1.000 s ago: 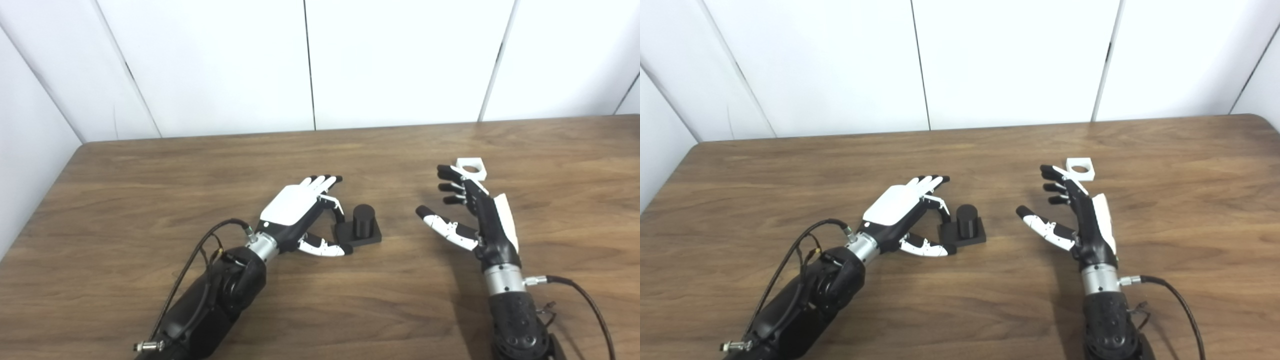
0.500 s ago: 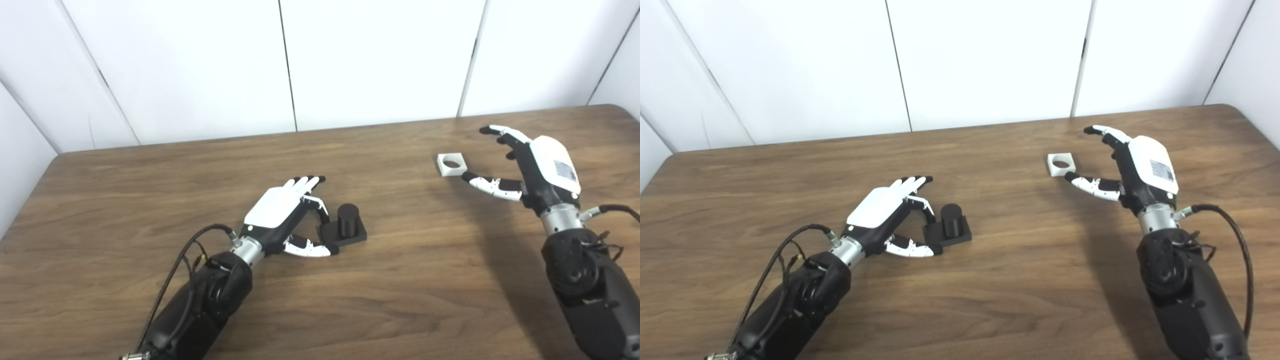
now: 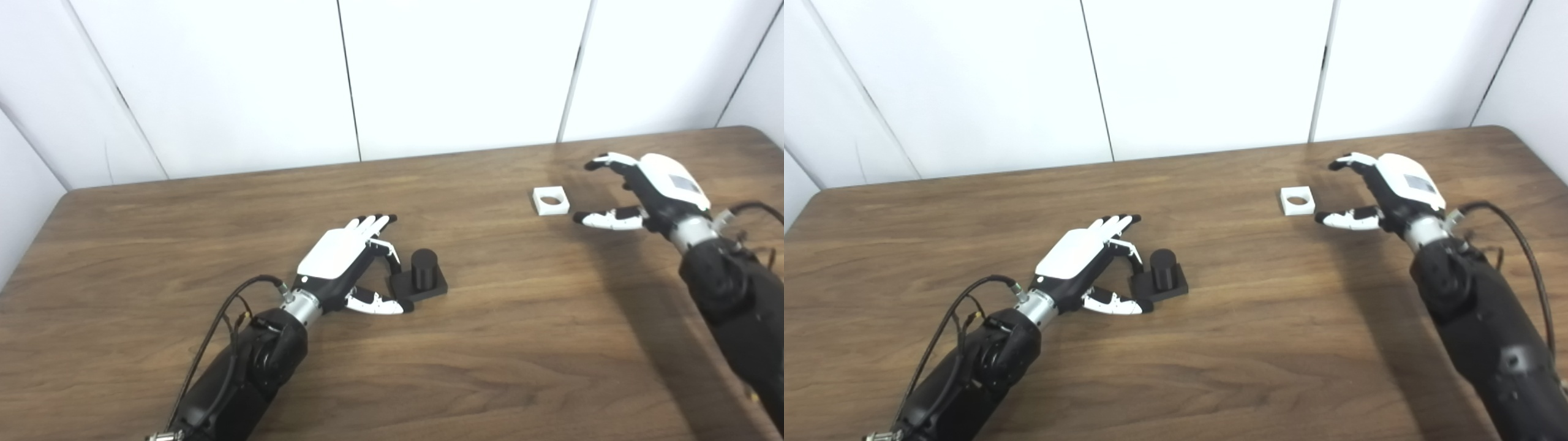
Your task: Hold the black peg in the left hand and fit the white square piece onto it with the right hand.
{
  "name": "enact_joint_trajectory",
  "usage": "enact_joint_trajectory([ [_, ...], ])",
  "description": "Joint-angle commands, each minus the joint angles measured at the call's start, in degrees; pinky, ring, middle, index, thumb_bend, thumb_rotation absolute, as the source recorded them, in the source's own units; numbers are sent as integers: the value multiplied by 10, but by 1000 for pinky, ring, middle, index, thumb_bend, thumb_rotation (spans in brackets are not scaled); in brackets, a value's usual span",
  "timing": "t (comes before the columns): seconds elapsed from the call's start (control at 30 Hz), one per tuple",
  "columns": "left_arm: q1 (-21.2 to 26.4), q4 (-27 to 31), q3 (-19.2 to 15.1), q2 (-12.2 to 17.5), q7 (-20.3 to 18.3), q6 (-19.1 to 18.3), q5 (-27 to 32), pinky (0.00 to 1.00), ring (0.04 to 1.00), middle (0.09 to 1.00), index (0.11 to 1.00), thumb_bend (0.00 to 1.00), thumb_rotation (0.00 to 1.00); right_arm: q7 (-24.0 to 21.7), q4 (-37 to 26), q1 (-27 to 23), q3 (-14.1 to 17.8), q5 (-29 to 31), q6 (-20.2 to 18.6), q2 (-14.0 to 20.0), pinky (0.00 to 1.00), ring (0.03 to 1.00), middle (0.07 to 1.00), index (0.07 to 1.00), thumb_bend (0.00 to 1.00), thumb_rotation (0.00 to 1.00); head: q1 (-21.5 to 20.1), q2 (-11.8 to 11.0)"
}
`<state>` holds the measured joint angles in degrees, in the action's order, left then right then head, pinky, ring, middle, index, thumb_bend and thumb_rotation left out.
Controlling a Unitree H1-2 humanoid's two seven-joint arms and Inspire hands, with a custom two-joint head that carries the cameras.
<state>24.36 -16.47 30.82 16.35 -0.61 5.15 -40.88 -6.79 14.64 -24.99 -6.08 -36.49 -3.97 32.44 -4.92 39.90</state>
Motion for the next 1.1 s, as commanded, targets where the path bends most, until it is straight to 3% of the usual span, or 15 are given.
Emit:
enact_joint_trajectory([
  [0.0,-26,-46,17,18,-41,-27,-29,1000,1000,1000,661,905,413,-15,14,-49,-4,8,-1,17,734,902,919,800,685,352,-1,0],
  [0.13,-26,-45,16,19,-41,-26,-28,1000,1000,1000,661,905,411,-36,52,-78,-27,1,-13,11,739,900,926,809,682,338,1,-1],
  [0.3,-24,-45,14,20,-43,-26,-26,1000,1000,1000,653,909,399,-32,96,-100,-47,3,-4,-2,731,892,919,801,667,282,3,-1],
  [0.57,-24,-40,13,23,-45,-26,-25,1000,1000,1000,652,911,408,-26,150,-135,-79,-5,-8,-26,751,905,932,816,634,312,10,-2],
  [1.07,-28,-40,8,28,-37,-20,-23,1000,1000,1000,648,926,417,-9,215,-171,-106,-1,3,-43,794,918,934,832,630,287,19,-2],
])
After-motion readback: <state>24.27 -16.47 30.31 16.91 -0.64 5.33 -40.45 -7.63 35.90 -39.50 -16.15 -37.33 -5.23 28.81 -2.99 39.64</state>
